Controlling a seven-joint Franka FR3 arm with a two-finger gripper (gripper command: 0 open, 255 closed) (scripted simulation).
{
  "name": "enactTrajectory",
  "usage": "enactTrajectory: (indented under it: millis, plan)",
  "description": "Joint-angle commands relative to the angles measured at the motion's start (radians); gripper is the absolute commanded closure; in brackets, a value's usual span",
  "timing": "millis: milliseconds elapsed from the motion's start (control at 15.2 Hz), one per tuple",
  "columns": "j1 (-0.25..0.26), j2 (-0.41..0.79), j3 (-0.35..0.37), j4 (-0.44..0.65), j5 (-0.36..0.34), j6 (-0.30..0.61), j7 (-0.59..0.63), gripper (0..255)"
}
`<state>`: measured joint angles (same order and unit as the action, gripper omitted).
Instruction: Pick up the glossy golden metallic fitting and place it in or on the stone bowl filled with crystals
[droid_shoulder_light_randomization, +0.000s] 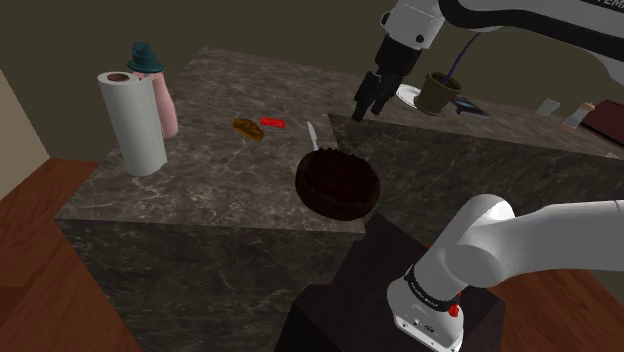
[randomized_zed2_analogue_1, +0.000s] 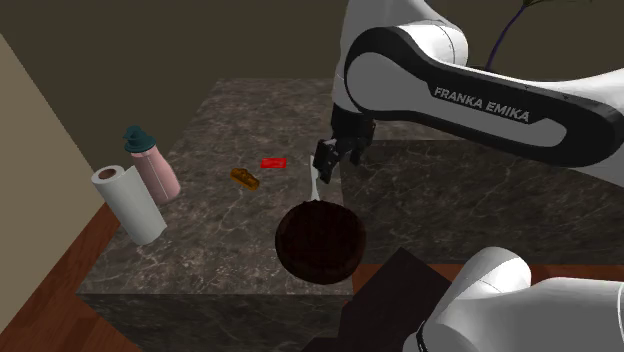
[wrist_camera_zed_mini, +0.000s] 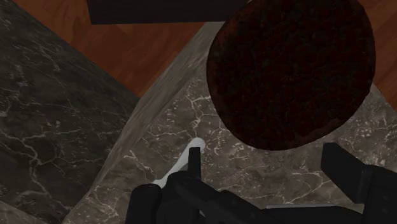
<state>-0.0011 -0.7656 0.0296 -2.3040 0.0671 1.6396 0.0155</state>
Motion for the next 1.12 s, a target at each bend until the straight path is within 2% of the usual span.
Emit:
enactTrajectory:
  millis: [0, 528, 1056]
  plan:
    - [0.0, 0.0, 0.0, 0.0, 0.0, 0.0, 0.0, 0]
    - [0.0, 0.302, 0.059, 0.12, -0.019, 0.16, 0.043, 0]
    - [0.0, 0.62, 0.107, 0.324, -0.076, 0.247, 0.103, 0]
